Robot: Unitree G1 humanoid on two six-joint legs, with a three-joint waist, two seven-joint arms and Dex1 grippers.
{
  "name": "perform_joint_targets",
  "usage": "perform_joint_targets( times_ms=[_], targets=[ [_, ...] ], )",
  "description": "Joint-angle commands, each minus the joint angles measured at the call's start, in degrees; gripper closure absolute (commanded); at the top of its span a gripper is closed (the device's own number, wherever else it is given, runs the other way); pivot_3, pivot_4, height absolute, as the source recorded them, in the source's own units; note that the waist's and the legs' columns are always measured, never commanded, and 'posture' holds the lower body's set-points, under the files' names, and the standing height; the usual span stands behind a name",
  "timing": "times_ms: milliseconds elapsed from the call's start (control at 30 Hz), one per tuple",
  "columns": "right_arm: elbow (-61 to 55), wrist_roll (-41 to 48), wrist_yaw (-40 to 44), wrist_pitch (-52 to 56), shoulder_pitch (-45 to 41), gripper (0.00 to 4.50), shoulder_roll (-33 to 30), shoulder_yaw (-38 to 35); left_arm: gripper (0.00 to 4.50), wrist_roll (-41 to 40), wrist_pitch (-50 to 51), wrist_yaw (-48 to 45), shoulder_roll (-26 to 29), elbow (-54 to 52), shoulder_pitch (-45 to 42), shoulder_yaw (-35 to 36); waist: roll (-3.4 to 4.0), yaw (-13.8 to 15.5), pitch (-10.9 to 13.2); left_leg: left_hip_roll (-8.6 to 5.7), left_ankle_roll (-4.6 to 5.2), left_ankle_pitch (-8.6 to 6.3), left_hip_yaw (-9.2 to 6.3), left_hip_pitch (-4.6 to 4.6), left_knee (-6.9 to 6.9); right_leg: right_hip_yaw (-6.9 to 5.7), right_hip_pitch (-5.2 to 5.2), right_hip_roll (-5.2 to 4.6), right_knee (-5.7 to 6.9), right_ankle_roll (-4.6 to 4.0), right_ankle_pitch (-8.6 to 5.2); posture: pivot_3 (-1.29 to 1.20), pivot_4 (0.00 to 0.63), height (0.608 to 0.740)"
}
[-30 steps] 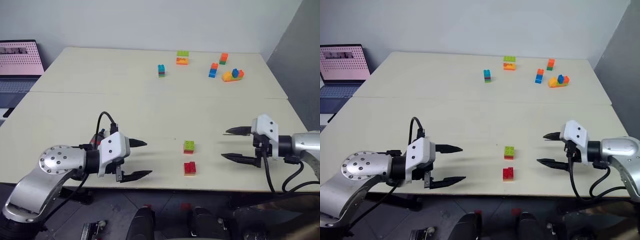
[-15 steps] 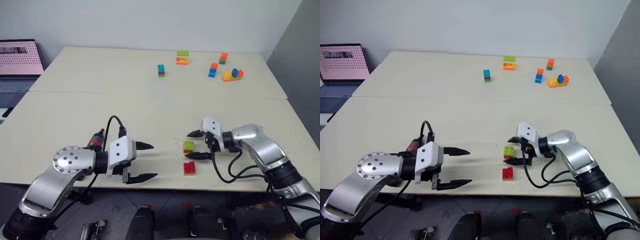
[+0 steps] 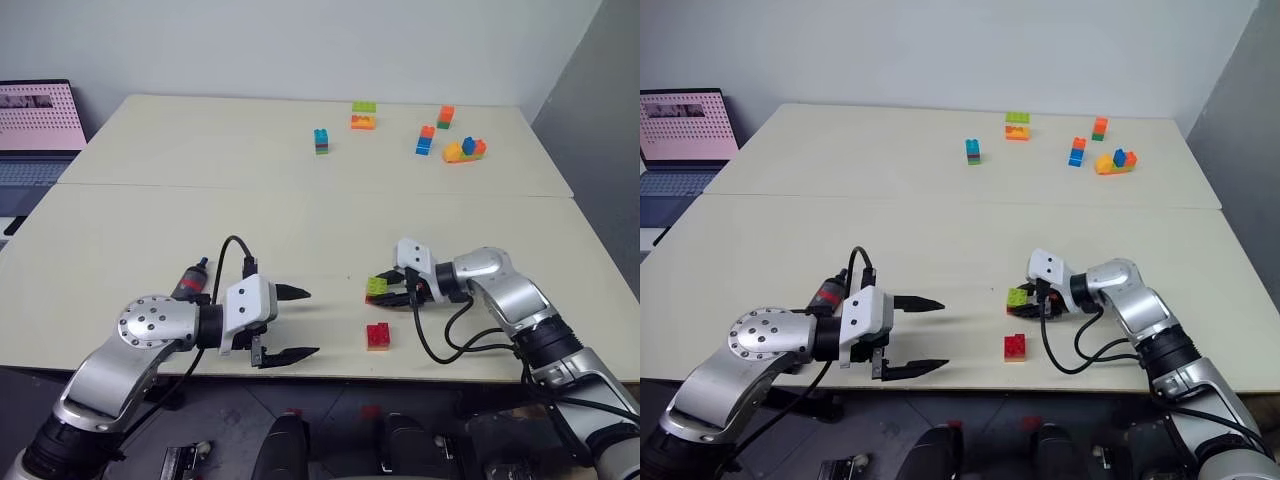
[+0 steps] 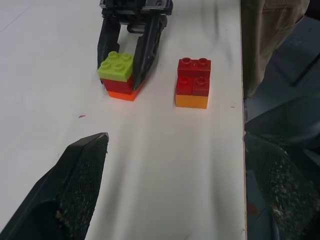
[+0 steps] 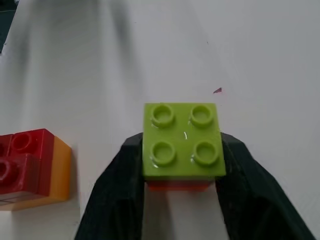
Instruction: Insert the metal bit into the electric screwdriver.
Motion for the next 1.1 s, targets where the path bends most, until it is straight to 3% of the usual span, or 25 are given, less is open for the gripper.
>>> perform_joint_targets(
  times_ms=[33,133,300,400,567,800,933,967,1100],
  targets=[
    [-4.11,1.55,-1.25,0.22,0.41,2.98,-0.99,-4.5,0.0,-1.28,-1.34,0.79,-2.24,0.08,-1.4,0.45,0.0,0.01,0.0,0.0,0.0,0.0,0.0,0.0,0.0,0.01,0.0,0.0,0.0,0.01,0.0,0.0,0.15,0.74],
    [-6.25,2.46,-5.94,1.69,2.28,2.98,-1.78,-9.92,0.0,-2.08,-0.87,1.68,-4.48,0.33,-2.29,0.4,0.0,0.03,0.0,0.0,0.0,0.0,0.01,0.0,0.01,0.03,0.0,0.01,0.01,0.11,0.06,0.0,0.15,0.74],
    [-8.42,2.37,-20.68,5.61,8.89,2.98,-4.1,-24.44,0.0,-3.91,2.29,4.1,-9.33,0.81,-6.8,-1.1,0.0,0.93,0.0,-0.05,0.0,0.0,0.04,-0.04,0.04,0.08,0.03,-0.02,-0.04,0.26,0.15,0.0,0.15,0.74],
    [-8.06,1.63,-27.64,6.93,11.12,2.98,-4.04,-29.41,0.0,-3.98,3.24,4.92,-11.57,1.67,-9.6,-2.21,-0.01,0.67,-0.01,-0.06,0.0,0.0,0.08,-0.03,0.09,0.15,0.06,-0.01,-0.06,0.28,0.16,0.0,0.15,0.74],
    [0.1,-1.91,-47.27,7.96,10.83,2.98,-1.57,-38.16,0.0,-2.66,2.85,4.5,-14.94,3.92,-14.8,-5.87,0.0,0.0,-0.01,-0.04,0.01,0.01,0.18,0.09,0.08,0.35,0.05,0.08,0.02,0.3,0.2,0.0,0.15,0.74],
    [14.37,0.54,-56.62,8.68,4.23,2.98,1.66,-43.02,0.0,-1.06,1.32,3.54,-16.46,5.84,-17.77,-9.18,0.01,-1.41,-0.01,-0.04,0.02,0.0,0.44,0.23,0.04,0.66,0.05,0.12,0.05,0.38,0.25,0.0,0.15,0.74],
    [19.55,2.17,-57.88,8.44,1.7,2.98,2.22,-44.48,0.0,-0.6,1.13,3.41,-17.08,6.2,-18.47,-9.71,0.01,-1.39,-0.01,-0.04,0.02,0.0,0.57,0.31,0.05,0.78,0.09,0.12,0.03,0.48,0.31,0.0,0.15,0.74],
    [19.21,2.5,-57.91,8.33,1.72,2.27,2.27,-44.63,0.0,-0.47,1.05,3.38,-17.1,6.25,-18.49,-9.72,0.01,-1.36,-0.01,-0.04,0.02,0.0,0.58,0.31,0.05,0.79,0.09,0.12,0.02,0.49,0.32,0.0,0.15,0.74],
    [15.65,4.81,-58.64,9.02,2.86,1.32,2.24,-46.61,0.0,-0.34,1.11,3.24,-16.62,6.12,-18.06,-9.28,0.01,-1.34,-0.01,-0.04,0.03,0.0,0.6,0.31,0.03,0.82,0.08,0.12,0.0,0.5,0.32,0.0,0.15,0.74]
  ],
)
